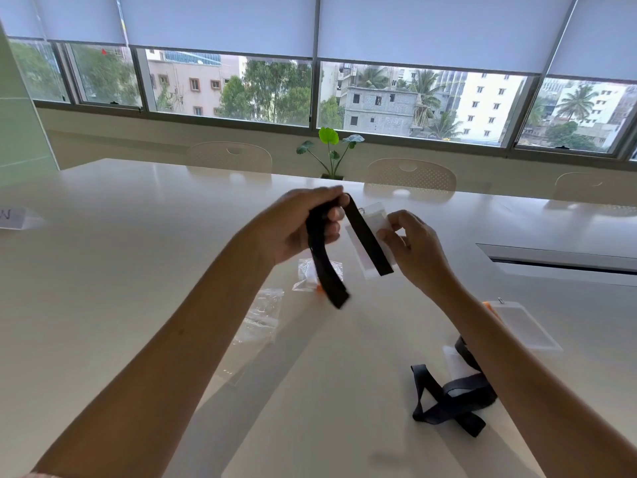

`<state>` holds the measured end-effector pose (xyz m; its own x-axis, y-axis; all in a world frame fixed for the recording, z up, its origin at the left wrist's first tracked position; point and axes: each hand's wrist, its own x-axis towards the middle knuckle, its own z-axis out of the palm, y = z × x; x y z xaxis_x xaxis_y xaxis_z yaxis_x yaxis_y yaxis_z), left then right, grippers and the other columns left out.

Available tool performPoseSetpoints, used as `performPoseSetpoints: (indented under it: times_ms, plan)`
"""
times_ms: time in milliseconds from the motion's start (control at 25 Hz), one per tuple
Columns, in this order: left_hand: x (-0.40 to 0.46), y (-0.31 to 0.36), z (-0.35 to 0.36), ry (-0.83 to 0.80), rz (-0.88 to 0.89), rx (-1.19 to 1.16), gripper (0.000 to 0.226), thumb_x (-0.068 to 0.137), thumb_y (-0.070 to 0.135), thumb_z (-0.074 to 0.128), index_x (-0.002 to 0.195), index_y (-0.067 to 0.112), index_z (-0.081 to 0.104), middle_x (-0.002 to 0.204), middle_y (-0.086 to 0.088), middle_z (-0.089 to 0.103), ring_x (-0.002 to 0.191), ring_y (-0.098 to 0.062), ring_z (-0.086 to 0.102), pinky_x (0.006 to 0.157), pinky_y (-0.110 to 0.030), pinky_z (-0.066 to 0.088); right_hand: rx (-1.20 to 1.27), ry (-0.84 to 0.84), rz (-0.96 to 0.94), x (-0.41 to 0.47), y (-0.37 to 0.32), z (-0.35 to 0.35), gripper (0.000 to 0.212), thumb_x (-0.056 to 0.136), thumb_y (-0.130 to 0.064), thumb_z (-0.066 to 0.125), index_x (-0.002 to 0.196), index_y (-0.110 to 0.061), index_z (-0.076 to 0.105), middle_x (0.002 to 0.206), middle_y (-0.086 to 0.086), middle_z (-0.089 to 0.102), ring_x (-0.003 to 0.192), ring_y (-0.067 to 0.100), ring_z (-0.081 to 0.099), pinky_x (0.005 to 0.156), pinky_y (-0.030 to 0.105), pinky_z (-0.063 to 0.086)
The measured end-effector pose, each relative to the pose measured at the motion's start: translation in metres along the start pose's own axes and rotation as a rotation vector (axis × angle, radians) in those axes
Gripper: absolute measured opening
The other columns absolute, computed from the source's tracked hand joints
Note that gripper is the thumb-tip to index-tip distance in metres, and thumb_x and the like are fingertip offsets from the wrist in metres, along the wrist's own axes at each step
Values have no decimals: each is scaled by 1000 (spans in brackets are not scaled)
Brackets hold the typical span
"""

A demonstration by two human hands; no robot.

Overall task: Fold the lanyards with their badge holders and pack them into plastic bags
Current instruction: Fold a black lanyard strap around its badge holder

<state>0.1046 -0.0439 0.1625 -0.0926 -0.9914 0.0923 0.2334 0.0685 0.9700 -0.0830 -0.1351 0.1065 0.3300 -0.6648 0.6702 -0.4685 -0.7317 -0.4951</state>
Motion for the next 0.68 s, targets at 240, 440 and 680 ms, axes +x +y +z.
performPoseSetpoints:
  times_ms: [240, 440, 680]
  plan:
    - [13, -7, -26, 83, -103, -401, 18, 92, 22, 52, 84, 16, 67, 72, 8, 68, 60, -7, 64, 73, -27, 45, 273, -294, 154, -7, 0, -13, 4, 88, -8, 61, 90, -12, 62, 84, -4, 66, 75, 8, 59, 65, 13, 42]
    - [24, -29, -45, 114, -356, -6, 26, 90, 31, 54, 67, 18, 57, 51, 7, 50, 51, -12, 53, 68, -30, 45, 621, -408, 338, -7, -2, -22, 7, 88, -6, 60, 85, -10, 65, 67, -11, 67, 61, 1, 60, 55, 15, 47]
    - [27, -37, -35, 140, -222, 678, 26, 95, 17, 45, 119, 14, 56, 114, 1, 63, 106, -15, 56, 86, -32, 40, 795, -512, 519, 7, -13, -40, 16, 73, -16, 65, 82, -4, 65, 64, -1, 68, 58, 8, 62, 50, 18, 50]
